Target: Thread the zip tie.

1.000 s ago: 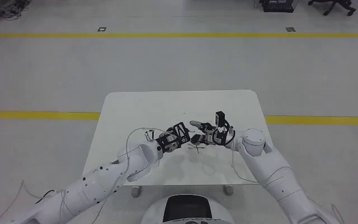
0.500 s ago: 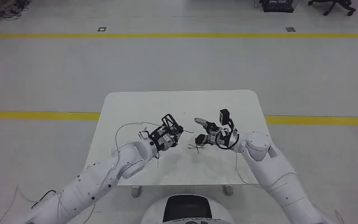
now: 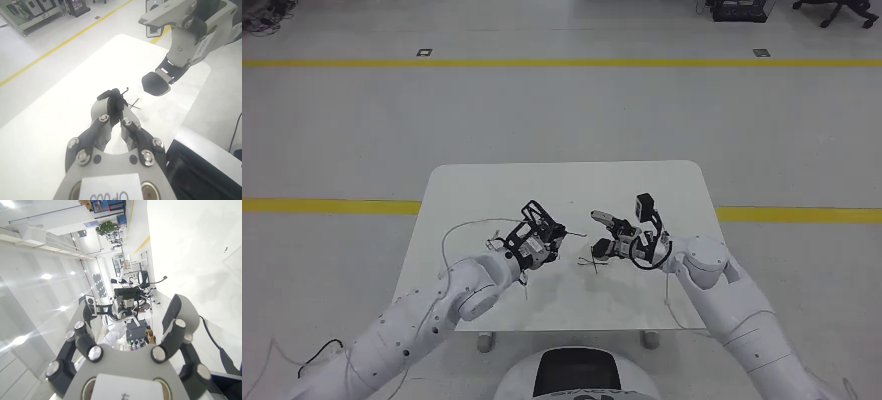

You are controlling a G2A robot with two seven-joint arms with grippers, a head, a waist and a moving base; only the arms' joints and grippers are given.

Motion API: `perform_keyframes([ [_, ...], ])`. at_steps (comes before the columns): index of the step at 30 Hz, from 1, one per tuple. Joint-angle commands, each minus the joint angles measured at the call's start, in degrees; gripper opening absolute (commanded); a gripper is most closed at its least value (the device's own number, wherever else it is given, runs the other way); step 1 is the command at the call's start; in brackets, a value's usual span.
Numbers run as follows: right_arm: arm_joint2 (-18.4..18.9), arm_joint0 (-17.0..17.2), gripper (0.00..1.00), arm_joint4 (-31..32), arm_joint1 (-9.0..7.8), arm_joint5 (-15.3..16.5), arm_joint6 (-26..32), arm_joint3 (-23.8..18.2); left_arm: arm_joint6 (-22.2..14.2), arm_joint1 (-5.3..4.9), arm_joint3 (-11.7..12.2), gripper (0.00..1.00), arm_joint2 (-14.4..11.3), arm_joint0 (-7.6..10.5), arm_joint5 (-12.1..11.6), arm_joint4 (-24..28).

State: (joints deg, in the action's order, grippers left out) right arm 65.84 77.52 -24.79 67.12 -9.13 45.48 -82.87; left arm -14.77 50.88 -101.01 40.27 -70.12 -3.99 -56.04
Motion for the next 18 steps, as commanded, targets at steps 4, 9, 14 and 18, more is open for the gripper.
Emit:
perform_keyframes([
  [4,0.0,0.4,1.00,0.9,-0.10,2.1,0.4,-0.3,-5.3,0.78,1.9,0.00,1.9,0.11,0.8,14.7],
  [9,1.5,0.6,1.00,4.4,-0.94,7.8,5.5,0.8,-8.8,1.31,4.8,0.00,4.1,0.05,-0.6,29.9],
  [14,2.3,0.1,1.00,7.3,-1.69,15.2,12.4,2.8,-9.0,1.78,7.5,0.00,5.3,-0.94,-3.1,40.7],
  [18,2.5,-0.4,1.00,4.1,-1.88,20.8,18.6,5.9,-8.7,2.00,9.0,0.00,6.1,-2.01,-4.6,46.6],
])
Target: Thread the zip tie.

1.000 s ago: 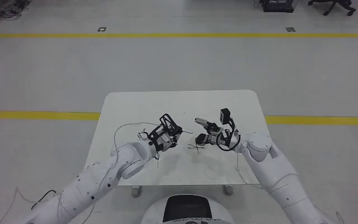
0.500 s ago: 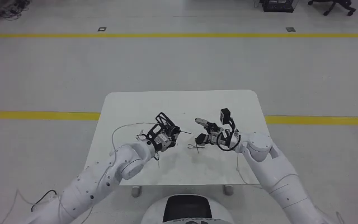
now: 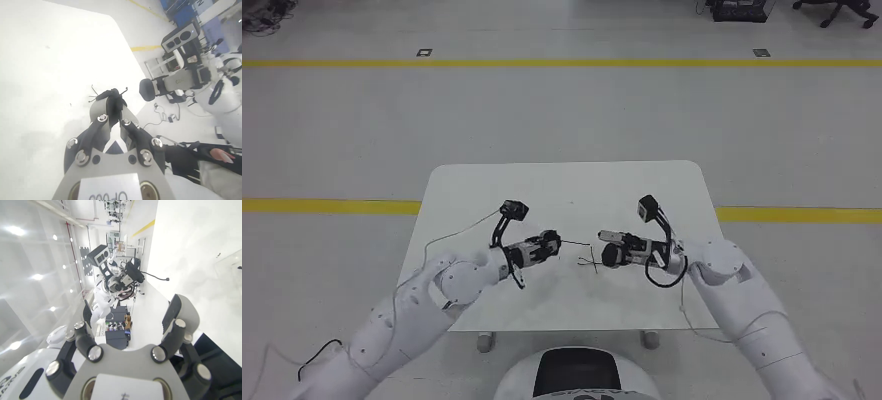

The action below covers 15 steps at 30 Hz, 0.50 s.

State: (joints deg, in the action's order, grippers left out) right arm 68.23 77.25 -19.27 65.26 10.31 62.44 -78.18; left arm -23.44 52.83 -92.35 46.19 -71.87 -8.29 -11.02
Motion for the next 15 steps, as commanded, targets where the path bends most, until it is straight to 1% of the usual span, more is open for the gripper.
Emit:
perform_keyframes([
  [1,0.2,-0.3,1.00,-2.3,-0.02,2.2,2.4,2.1,-0.2,0.10,0.6,0.00,0.3,-0.42,-0.7,2.7],
  [4,-0.2,-1.1,1.00,-5.5,0.14,5.8,5.3,4.5,-0.6,0.28,1.6,0.00,0.5,-0.75,-1.1,5.5],
  [5,-0.2,-1.2,1.00,-5.6,0.15,6.1,5.5,4.8,-1.2,0.37,2.0,0.00,0.4,-0.66,-0.3,6.0],
  [6,-0.2,-1.2,1.00,-5.6,0.15,6.1,5.5,4.8,-1.4,0.39,2.2,0.00,0.3,-0.39,0.3,5.2],
  [14,-0.2,-1.2,1.00,-5.6,0.15,6.1,5.5,4.8,-1.4,0.39,2.2,0.00,0.3,-0.39,0.3,5.2],
  [15,-0.2,-1.2,1.00,-5.6,0.15,6.1,5.5,4.8,-1.4,0.53,2.3,0.00,0.2,-0.88,1.1,7.3],
])
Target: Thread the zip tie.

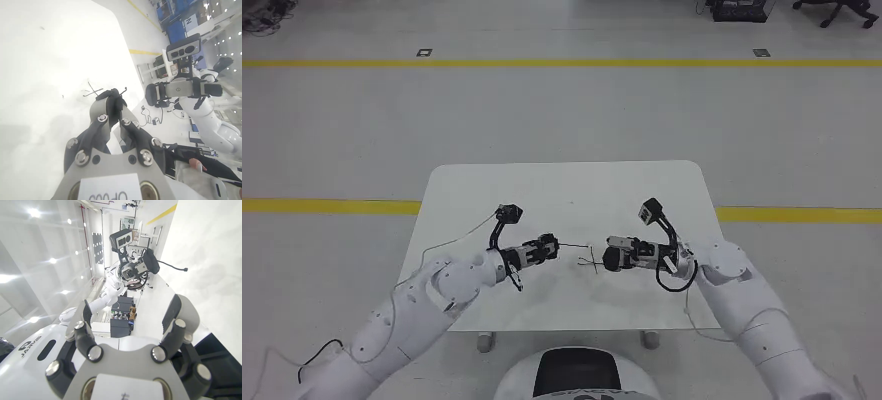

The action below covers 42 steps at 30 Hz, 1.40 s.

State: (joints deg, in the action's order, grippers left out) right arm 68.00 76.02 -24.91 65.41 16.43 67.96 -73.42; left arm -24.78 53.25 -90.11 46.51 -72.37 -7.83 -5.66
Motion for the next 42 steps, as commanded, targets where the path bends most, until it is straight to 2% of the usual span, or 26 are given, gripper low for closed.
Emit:
perform_keyframes([
  [1,0.0,0.0,1.00,0.0,0.00,0.0,0.0,0.0,-0.8,0.33,0.1,0.00,0.1,-0.58,1.3,5.9],
  [3,-0.2,0.4,1.00,1.0,-0.09,0.9,-0.1,0.2,-2.9,0.56,1.1,0.00,0.7,-0.55,2.0,12.1],
  [4,-0.1,0.4,1.00,0.4,-0.19,2.7,1.8,0.7,-4.5,0.66,1.9,0.00,0.9,-0.41,2.4,15.2],
  [7,0.8,-0.4,1.00,2.3,-0.56,3.0,5.9,1.5,-8.7,1.01,4.0,0.00,1.9,-0.80,2.4,26.4],
  [12,3.2,-0.8,1.00,2.1,-0.53,3.0,10.5,3.2,-13.1,1.36,7.1,0.00,2.6,-1.08,2.0,34.9],
  [15,3.7,-1.1,1.00,2.2,-0.18,3.0,11.7,3.4,-14.5,1.48,8.0,0.00,2.8,-1.17,2.2,37.0],
  [20,2.6,-1.4,1.00,0.1,0.32,3.0,11.7,3.6,-13.3,1.81,8.5,0.00,2.9,-1.55,2.4,39.1],
  [21,2.6,-1.4,1.00,0.1,0.32,3.0,11.7,3.6,-12.4,1.94,8.3,0.00,3.0,-1.51,1.6,39.4],
  [29,2.6,-1.4,1.00,0.1,0.33,3.0,11.5,3.5,-12.1,2.05,8.1,0.00,2.9,-1.72,1.8,40.3],
  [32,1.9,-0.9,1.00,-1.9,0.30,3.0,11.7,1.6,-14.0,2.23,8.0,0.00,3.0,-1.87,2.5,43.0],
  [37,1.3,-1.2,1.00,-5.2,-0.44,3.0,11.7,2.7,-17.7,2.50,8.9,0.00,3.1,-2.30,2.0,47.5],
  [42,-0.1,-1.9,1.00,-5.7,-1.08,3.0,11.7,3.5,-19.2,2.59,9.2,0.00,3.4,-2.58,1.4,48.3],
])
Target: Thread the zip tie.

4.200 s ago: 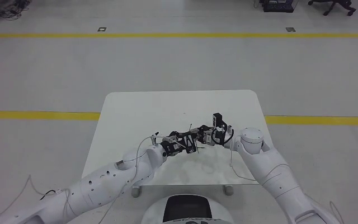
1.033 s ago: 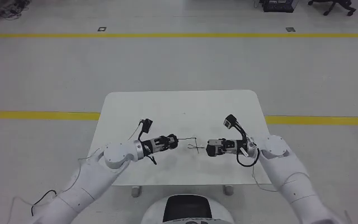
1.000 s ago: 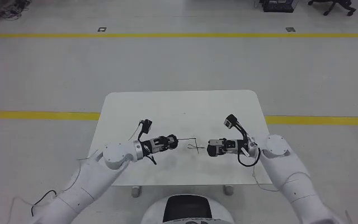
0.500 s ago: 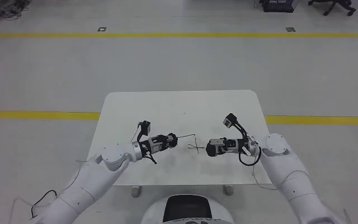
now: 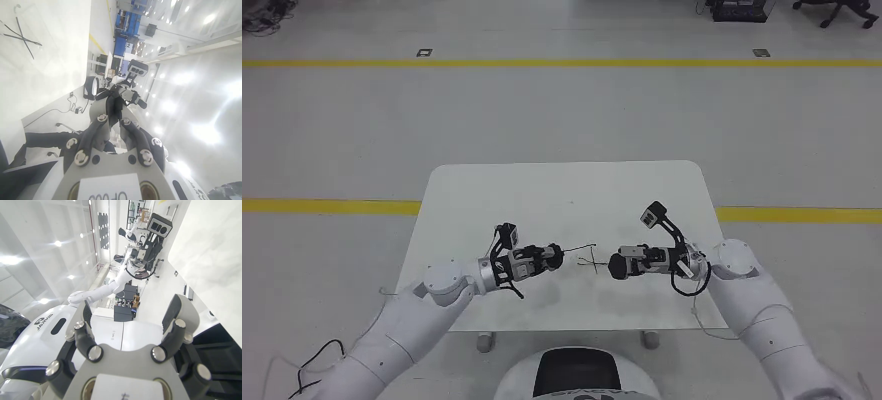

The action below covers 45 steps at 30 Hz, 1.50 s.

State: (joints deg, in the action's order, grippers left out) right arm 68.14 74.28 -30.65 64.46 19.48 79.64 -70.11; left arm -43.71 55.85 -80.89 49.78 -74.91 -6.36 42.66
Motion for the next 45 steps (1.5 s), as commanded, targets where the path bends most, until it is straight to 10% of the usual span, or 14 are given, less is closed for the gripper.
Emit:
perform_keyframes([
  [1,-0.5,-0.2,1.00,0.1,-0.22,0.0,0.0,0.3,-0.4,-0.01,0.0,0.00,0.2,-0.07,-0.2,-0.1],
  [3,-1.1,-0.4,0.61,-0.2,-0.39,0.0,0.0,0.6,-0.6,0.00,-0.1,0.00,0.3,-0.16,-0.2,-0.2],
  [5,-1.7,-0.5,0.45,-0.5,-0.50,0.0,0.0,0.8,-1.1,0.02,-0.3,0.00,0.3,-0.18,-0.4,-0.4],
  [45,-5.3,-2.6,0.09,-1.6,-0.02,0.0,0.0,5.1,-4.2,0.81,-0.4,0.00,-2.1,0.24,-1.5,-6.2],
])
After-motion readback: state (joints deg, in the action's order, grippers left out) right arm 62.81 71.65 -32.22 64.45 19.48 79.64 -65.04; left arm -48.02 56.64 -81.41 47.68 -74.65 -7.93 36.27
